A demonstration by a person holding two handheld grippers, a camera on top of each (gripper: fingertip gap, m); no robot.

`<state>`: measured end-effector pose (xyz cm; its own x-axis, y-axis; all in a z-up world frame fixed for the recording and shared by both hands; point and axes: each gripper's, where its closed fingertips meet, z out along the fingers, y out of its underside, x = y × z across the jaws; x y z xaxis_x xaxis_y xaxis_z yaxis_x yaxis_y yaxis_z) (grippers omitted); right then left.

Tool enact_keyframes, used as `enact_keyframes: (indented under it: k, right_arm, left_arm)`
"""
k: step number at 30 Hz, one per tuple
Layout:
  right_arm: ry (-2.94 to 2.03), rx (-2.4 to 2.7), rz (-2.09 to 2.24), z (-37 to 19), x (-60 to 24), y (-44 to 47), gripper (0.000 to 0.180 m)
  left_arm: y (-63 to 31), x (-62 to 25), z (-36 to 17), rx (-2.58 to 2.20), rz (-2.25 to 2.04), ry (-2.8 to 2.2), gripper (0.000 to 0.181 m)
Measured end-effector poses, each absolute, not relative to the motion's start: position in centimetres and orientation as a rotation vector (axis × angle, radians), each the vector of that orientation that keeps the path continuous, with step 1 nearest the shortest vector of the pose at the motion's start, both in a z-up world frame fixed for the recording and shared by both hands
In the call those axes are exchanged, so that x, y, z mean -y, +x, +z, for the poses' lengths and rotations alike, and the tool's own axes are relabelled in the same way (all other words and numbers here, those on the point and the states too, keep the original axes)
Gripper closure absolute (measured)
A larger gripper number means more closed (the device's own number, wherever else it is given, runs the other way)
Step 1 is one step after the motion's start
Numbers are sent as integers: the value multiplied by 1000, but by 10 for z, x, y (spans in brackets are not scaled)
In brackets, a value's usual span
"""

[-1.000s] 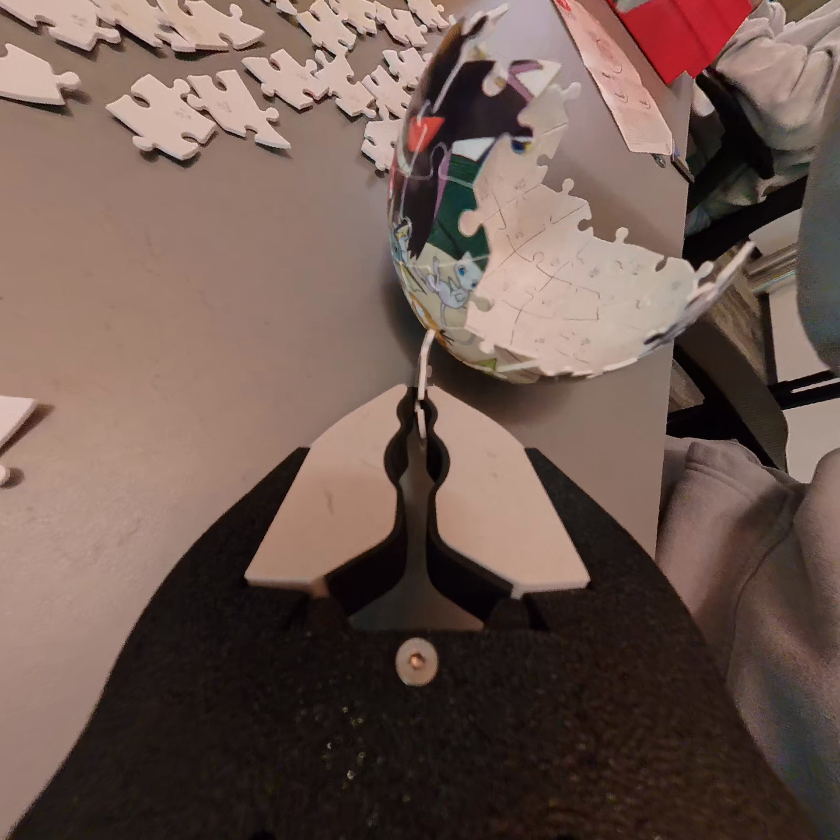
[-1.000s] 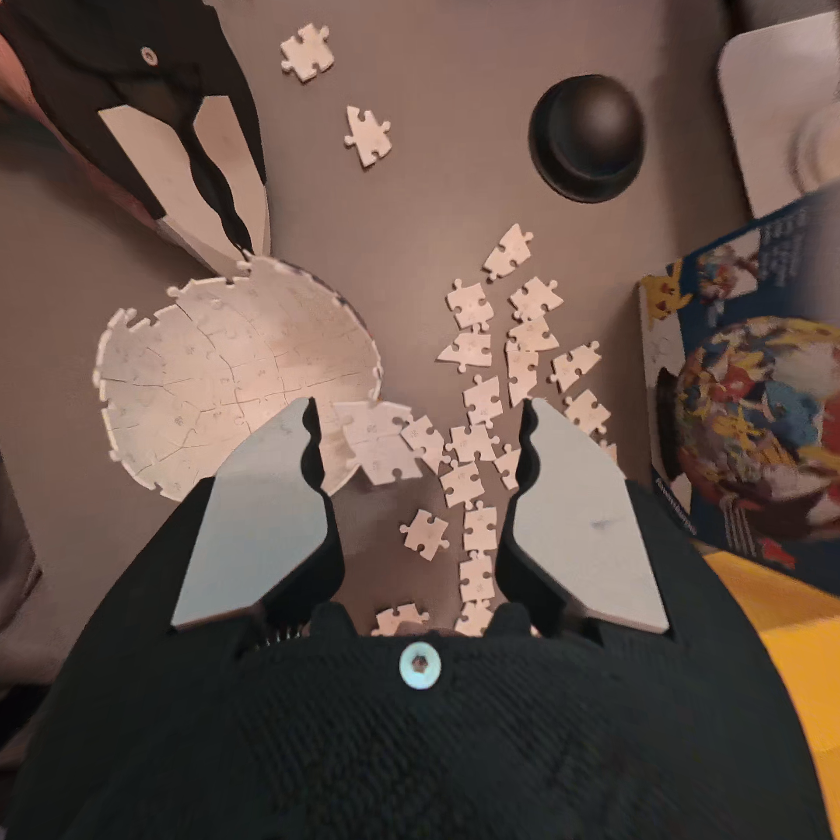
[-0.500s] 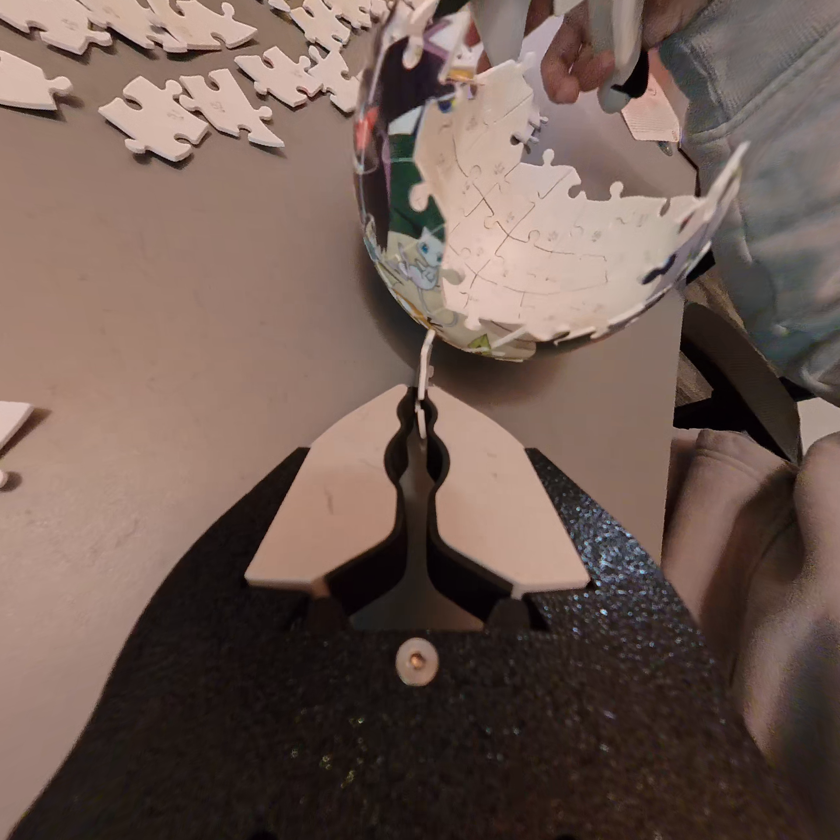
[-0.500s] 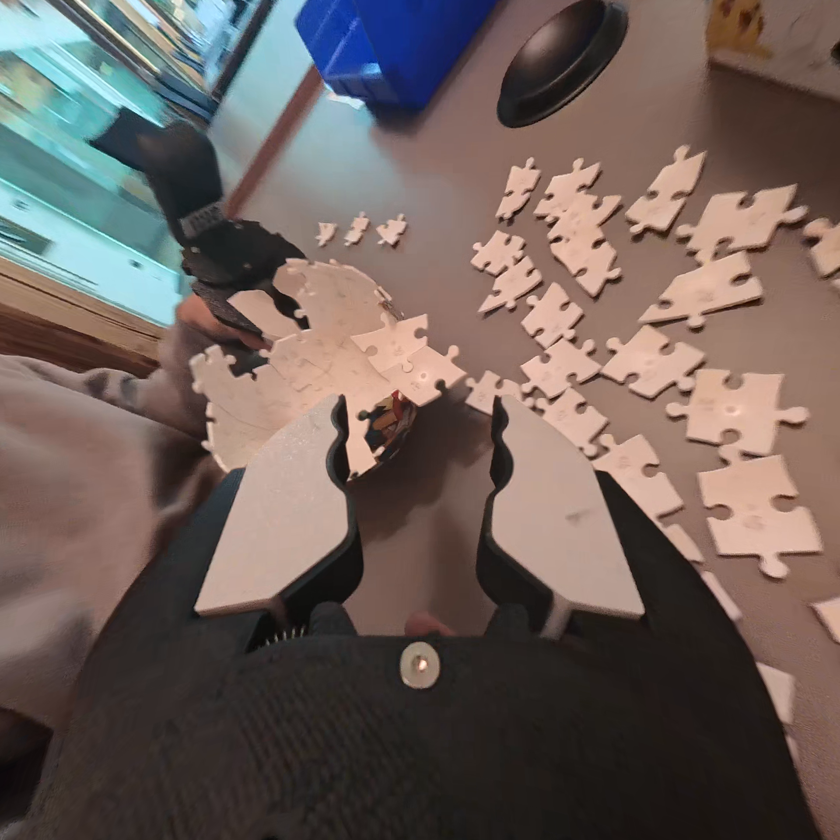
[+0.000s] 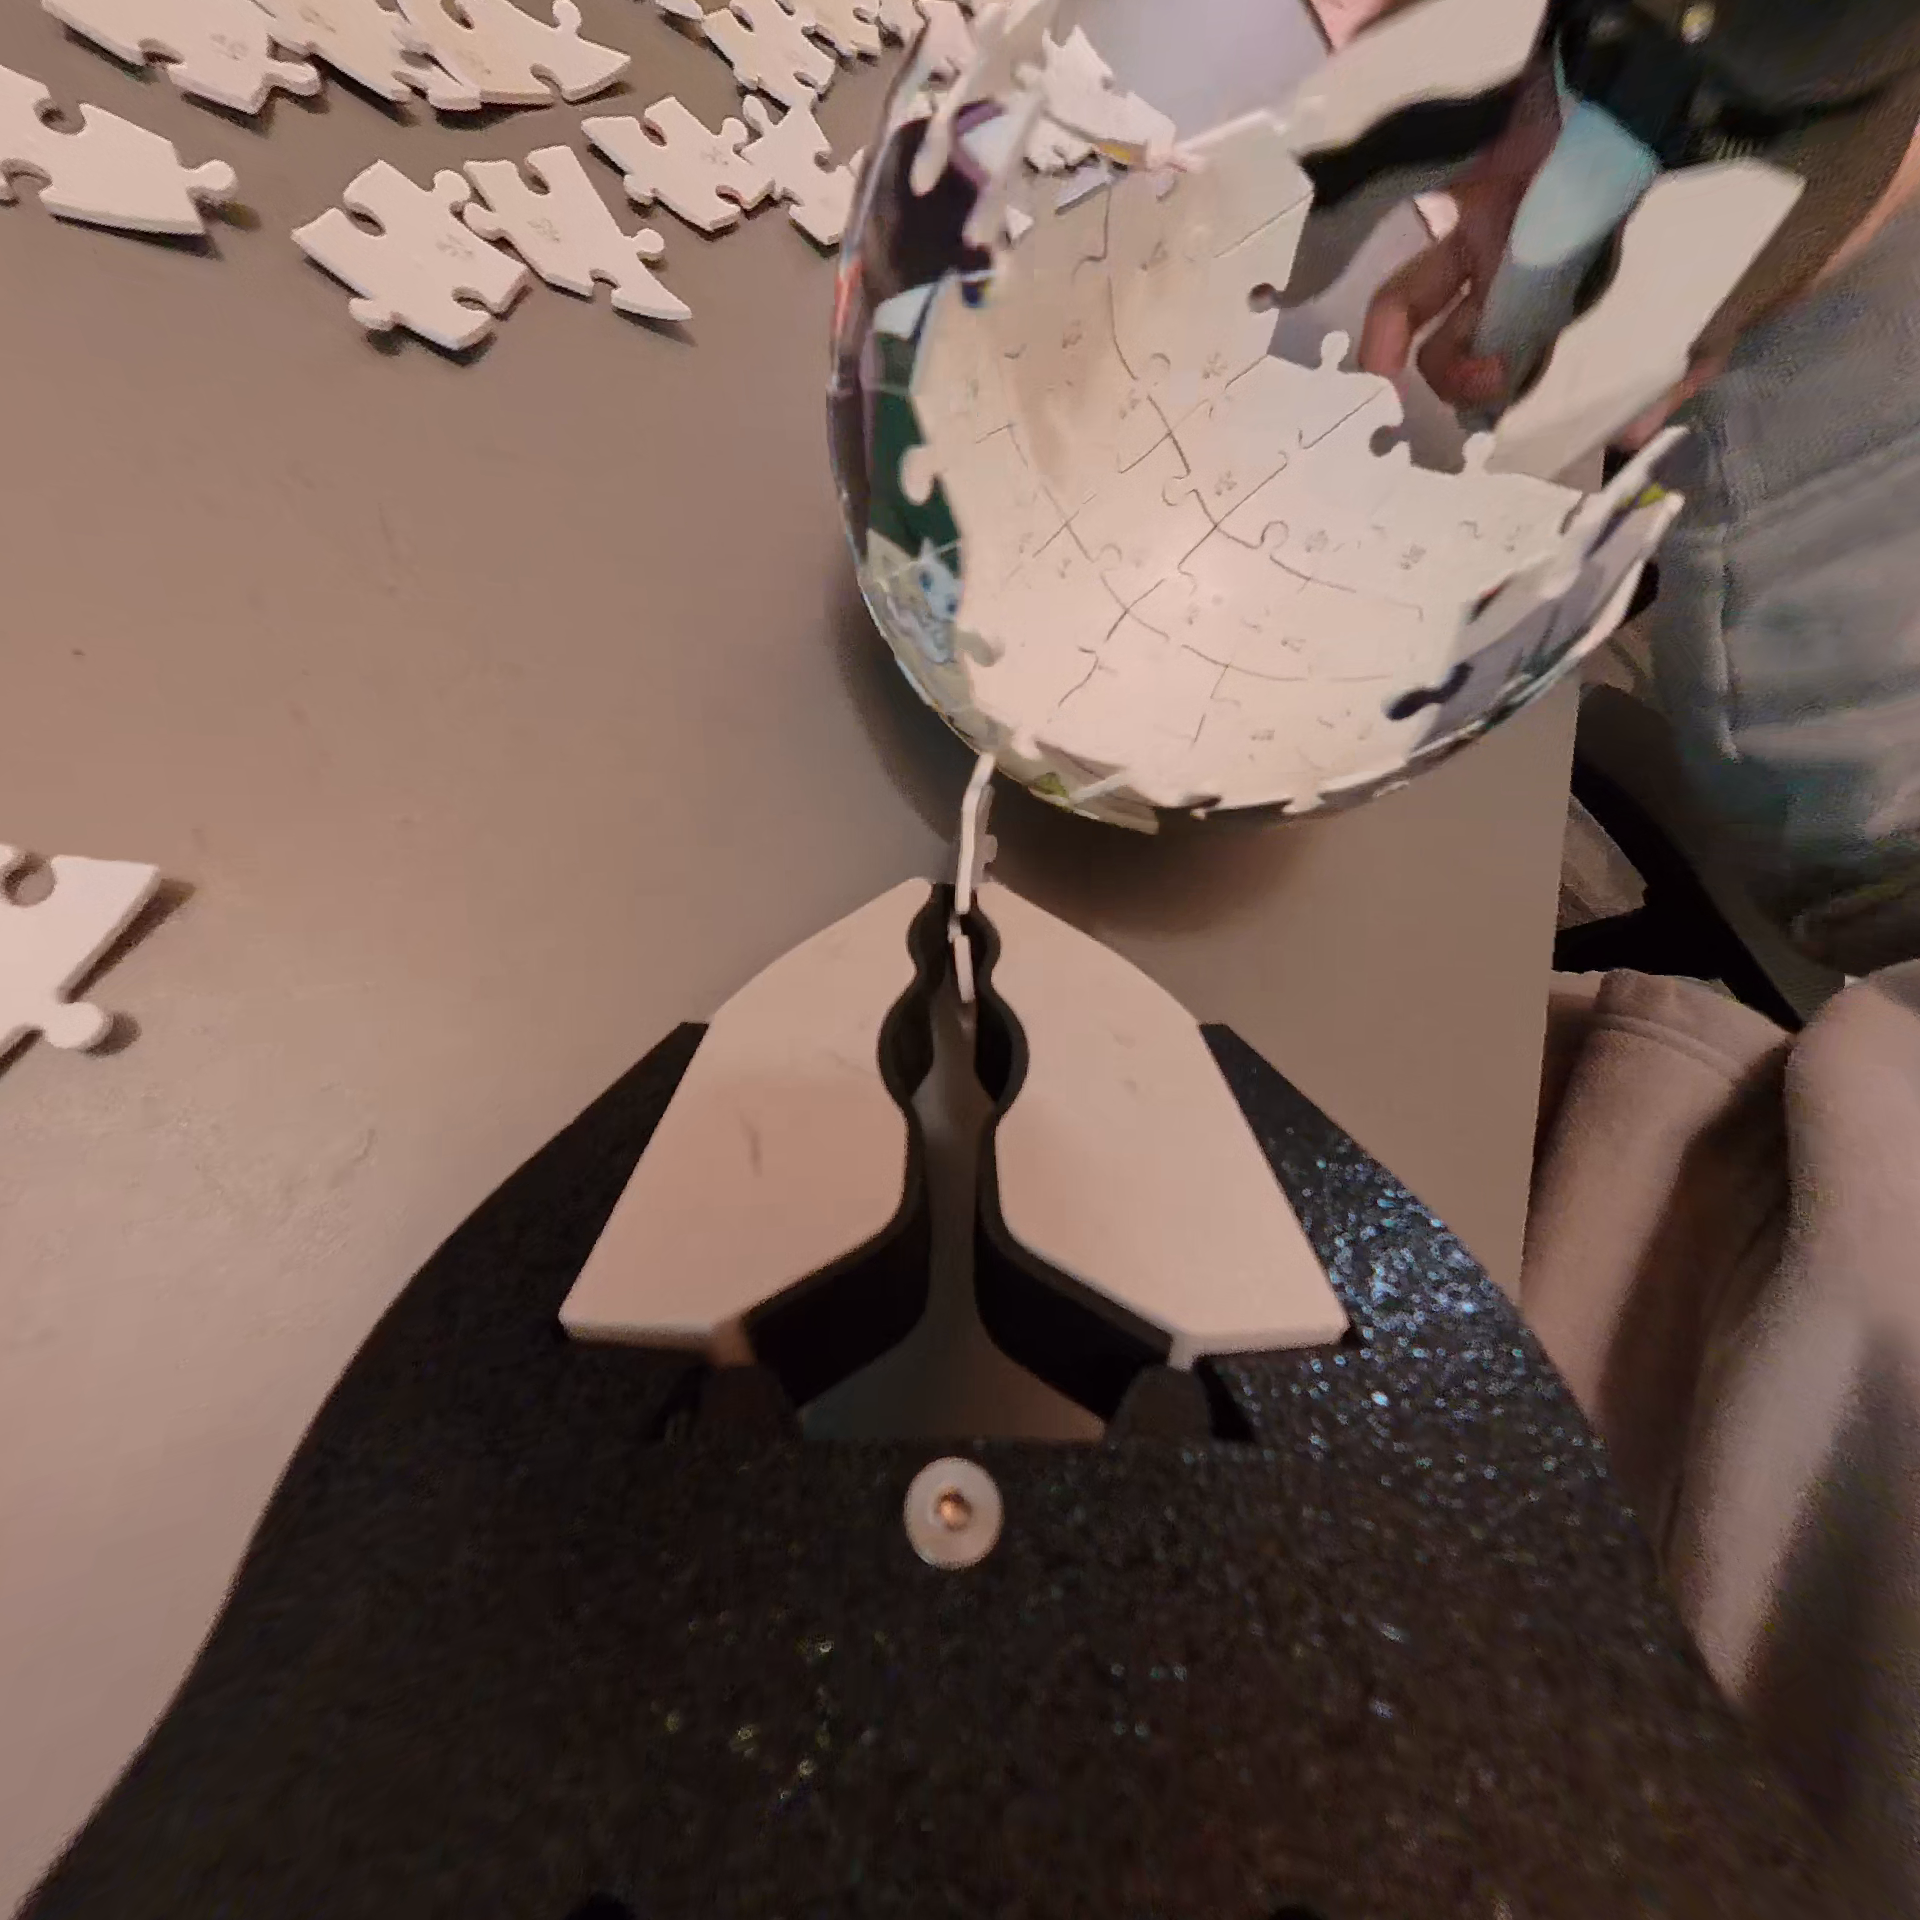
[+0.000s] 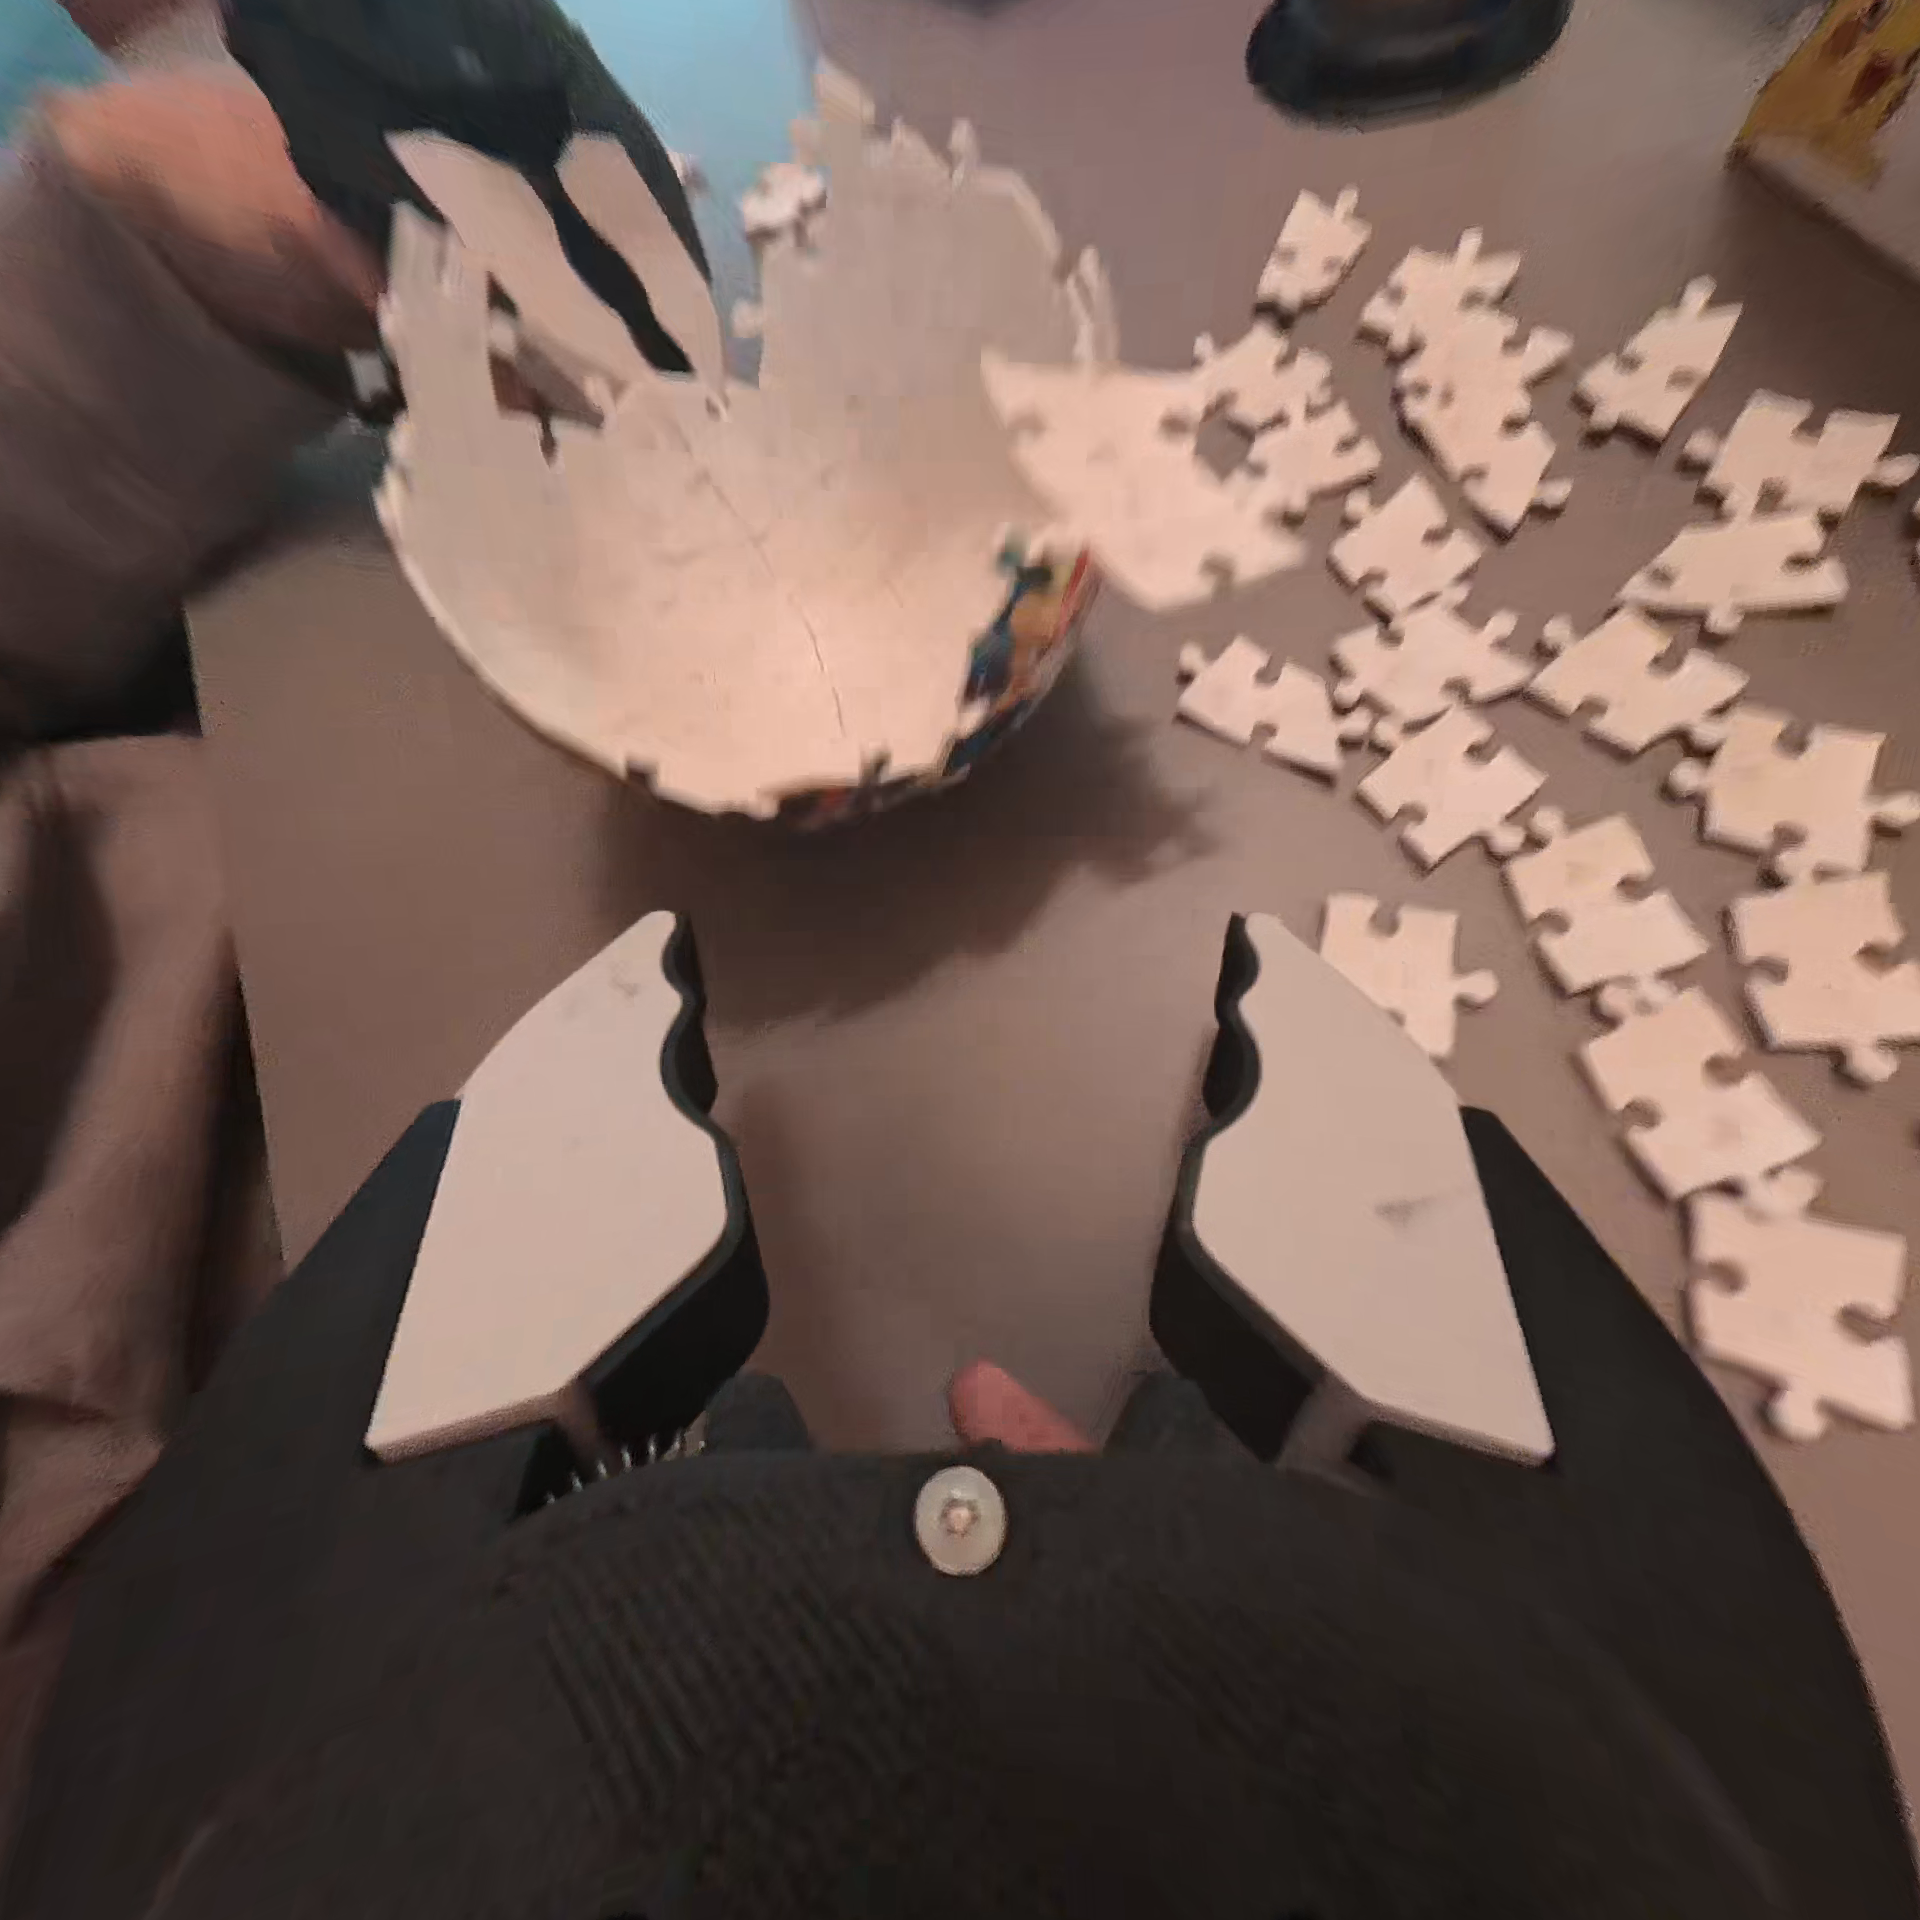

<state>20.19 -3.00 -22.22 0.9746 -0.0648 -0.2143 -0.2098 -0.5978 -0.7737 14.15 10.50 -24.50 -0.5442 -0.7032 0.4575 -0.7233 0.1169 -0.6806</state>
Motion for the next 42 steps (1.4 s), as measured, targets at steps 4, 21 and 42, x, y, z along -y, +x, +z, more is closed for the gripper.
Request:
enact_keyframes:
  k: [4,21,42]
  right_arm:
    - [-2157,-298,170,-235,30,188,84]
    - [-2257,-272,-85,-247,29,194,83]
    - [-2355,-254,-105,-261,34,188,80]
  left_arm:
    - [142,-112,-245,2304,1447,1520,179]
    - [143,-135,-247,2397,1364,1645,178]
    - [114,-150,-255,2560,1221,1816,172]
